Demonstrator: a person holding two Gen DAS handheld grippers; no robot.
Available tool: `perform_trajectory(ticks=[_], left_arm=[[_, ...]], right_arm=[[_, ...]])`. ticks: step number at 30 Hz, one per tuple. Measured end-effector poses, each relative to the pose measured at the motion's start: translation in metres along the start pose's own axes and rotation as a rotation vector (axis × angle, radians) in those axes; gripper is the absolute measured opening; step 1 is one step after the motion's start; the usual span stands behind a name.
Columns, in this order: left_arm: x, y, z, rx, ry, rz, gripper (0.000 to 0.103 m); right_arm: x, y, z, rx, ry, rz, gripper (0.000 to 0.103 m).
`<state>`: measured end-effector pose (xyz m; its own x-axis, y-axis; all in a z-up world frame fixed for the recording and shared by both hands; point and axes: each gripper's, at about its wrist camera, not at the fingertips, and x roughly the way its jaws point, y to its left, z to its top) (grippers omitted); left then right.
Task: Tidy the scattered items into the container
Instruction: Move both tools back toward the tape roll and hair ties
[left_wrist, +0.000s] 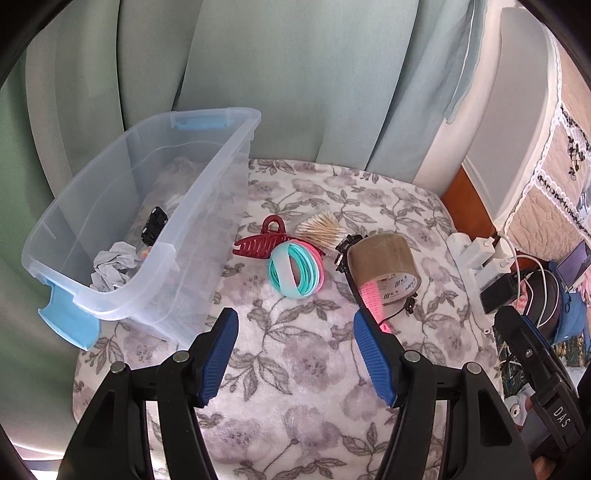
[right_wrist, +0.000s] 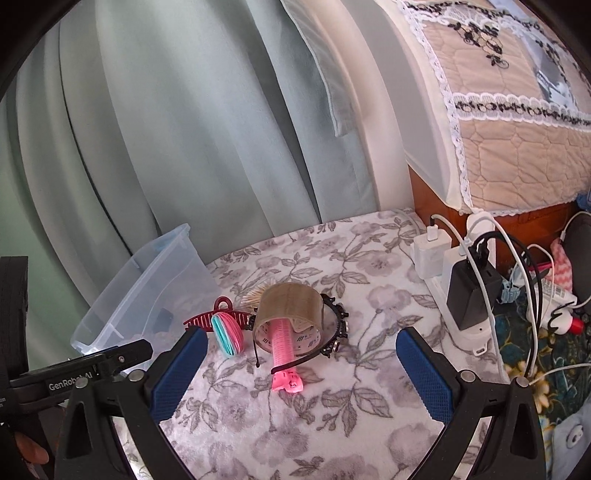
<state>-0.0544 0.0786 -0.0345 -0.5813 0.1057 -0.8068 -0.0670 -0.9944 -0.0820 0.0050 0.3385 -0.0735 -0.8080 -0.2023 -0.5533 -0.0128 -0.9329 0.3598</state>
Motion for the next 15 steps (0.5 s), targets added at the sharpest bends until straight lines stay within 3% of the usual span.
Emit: perform_trajectory(ticks=[11, 15], left_arm=[[0.036, -0.014, -0.005, 0.091, 0.044, 0.014, 0.066], [0.048, -0.017, -0.006, 0.114, 0.042, -0.018, 0.066]], right_arm=[[0.036, -0.013, -0.016, 0.012, 0.123, 0.024, 0.103], [0.046, -0.013, -0.019, 0.006, 0.157, 0.007, 0.103]])
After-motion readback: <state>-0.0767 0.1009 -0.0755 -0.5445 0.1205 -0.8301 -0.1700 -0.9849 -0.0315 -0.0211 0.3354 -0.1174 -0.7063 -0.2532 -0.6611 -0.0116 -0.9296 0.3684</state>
